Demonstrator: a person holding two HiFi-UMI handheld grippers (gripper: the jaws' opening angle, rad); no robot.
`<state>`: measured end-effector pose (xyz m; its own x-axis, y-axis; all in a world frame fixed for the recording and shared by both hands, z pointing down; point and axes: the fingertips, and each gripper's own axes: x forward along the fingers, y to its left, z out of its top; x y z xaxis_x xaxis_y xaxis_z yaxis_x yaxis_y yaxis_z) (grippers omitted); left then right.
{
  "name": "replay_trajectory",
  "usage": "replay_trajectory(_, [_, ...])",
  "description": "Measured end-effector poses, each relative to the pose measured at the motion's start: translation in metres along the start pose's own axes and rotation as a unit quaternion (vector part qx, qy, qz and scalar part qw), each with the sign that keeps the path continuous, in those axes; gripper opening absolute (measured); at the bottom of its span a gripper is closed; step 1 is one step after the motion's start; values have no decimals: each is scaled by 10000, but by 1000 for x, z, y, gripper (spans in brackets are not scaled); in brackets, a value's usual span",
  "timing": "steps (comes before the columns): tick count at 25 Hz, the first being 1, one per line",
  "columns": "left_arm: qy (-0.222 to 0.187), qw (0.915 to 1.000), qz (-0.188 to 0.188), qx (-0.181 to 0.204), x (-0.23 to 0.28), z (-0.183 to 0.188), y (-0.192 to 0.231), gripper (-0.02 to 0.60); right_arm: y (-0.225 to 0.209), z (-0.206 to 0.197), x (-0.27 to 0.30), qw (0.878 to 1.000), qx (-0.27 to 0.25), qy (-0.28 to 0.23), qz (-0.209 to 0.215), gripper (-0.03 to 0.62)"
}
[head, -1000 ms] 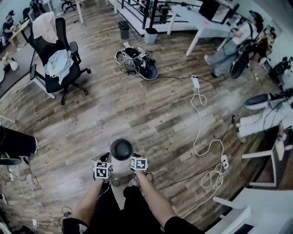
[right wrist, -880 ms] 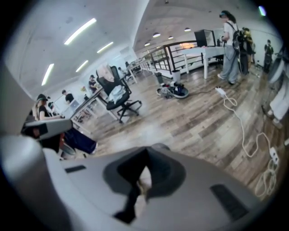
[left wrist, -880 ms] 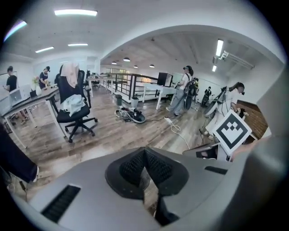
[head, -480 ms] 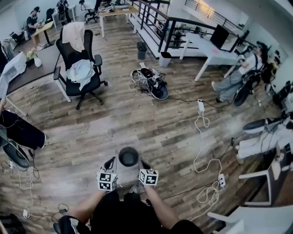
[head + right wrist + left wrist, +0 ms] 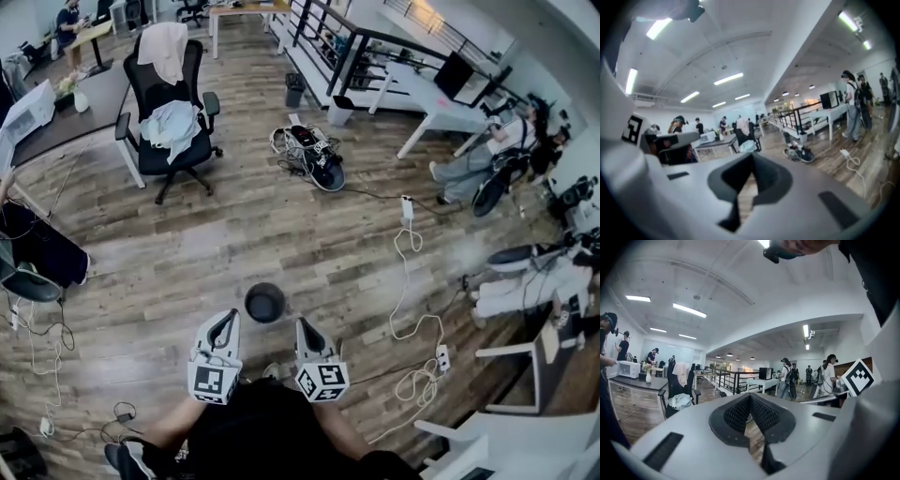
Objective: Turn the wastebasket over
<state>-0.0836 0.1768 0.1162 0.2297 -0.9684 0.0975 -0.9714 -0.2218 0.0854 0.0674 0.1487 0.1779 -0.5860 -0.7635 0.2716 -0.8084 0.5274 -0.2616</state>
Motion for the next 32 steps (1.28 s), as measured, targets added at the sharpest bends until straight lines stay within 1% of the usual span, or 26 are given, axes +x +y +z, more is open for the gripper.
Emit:
replay_trajectory(1, [-101,9999,-80,7,-6,10,-5,31,7,9,-7,9999,-8,-126,63,32])
replay_trajectory(3, [-207,9994,-231,143,-12,24,-13,31,18,25,-15,9992,-67,-357,156,32])
replay_trajectory(6, [-334,9988,-243,251,-15,31,-10,31,27,34,-17,9986,-118,-506,107,32])
replay_trajectory(11, [-439,9990,-84,49,-21,28,4,32,34,23,-17,9992,-60,-397,-31,32])
replay_trajectory(17, [-401,9992,-76,-10,-27,23,7,31,40,16,-21,9993,-170,-326,-51,31])
replay_trajectory(21, [-343,9993,-116,-39,-22,20,6,31,40,15,-18,9994,-160,-304,-69,31])
replay_trajectory(28, [-331,9992,-217,82,-18,20,3,31,40,13,-19,9995,-161,-273,-72,31])
replay_trajectory(32, [-307,9992,-265,18,-15,17,-5,31,34,10,-21,9996,-107,-273,-57,32])
